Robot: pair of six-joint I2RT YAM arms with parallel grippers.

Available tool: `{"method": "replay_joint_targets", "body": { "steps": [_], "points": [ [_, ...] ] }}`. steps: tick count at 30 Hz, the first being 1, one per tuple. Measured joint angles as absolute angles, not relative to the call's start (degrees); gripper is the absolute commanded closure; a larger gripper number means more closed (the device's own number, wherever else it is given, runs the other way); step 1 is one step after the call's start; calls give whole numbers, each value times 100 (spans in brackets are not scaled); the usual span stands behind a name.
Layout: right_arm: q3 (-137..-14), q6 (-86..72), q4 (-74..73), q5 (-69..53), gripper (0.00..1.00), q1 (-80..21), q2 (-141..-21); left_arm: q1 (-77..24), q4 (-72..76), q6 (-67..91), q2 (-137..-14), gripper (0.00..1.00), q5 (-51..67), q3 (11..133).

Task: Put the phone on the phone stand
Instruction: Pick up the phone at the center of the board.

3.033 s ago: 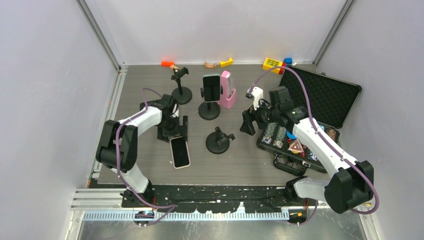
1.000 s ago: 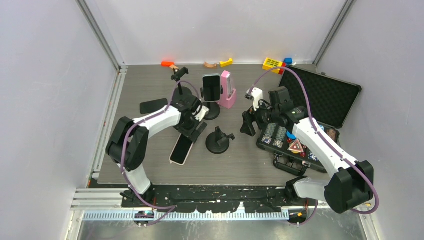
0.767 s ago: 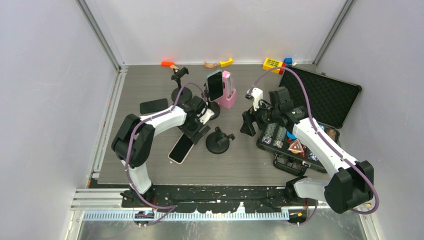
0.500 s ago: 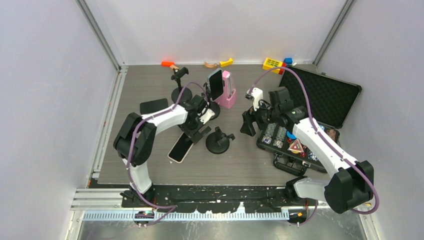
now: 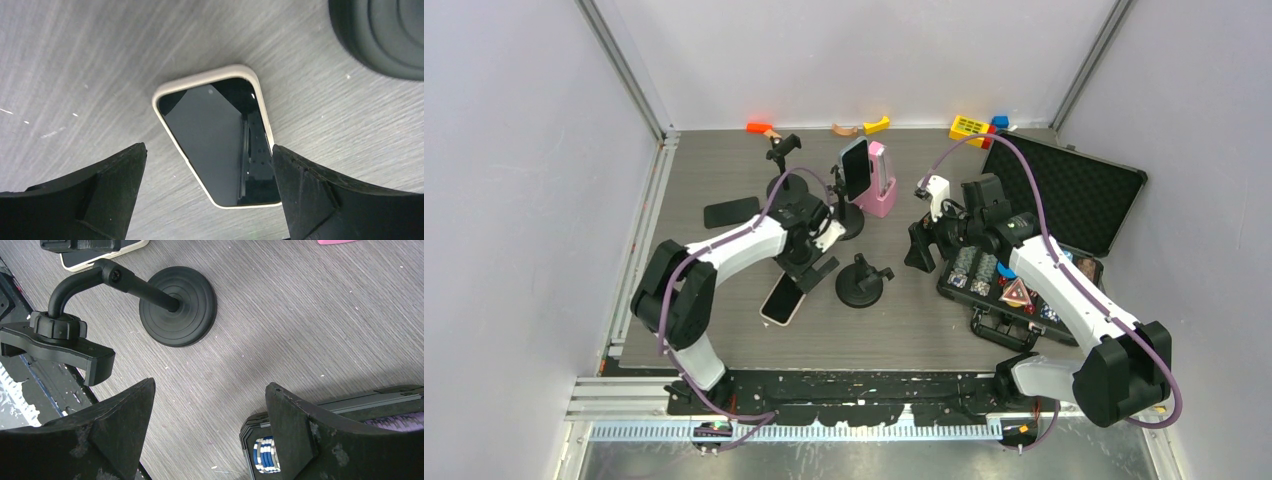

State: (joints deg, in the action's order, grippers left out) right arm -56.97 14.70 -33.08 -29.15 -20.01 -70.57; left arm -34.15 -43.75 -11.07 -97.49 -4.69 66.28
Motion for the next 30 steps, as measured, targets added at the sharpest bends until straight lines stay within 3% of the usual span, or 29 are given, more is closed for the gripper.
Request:
{"method": "replay_joint_targets", "body": {
  "steps": [30],
  "points": [
    [-5697,1470,-3312,-2923,14,-2001,-7098,-3159,-4598,-827,-9712,0,108,6230]
  ]
}}
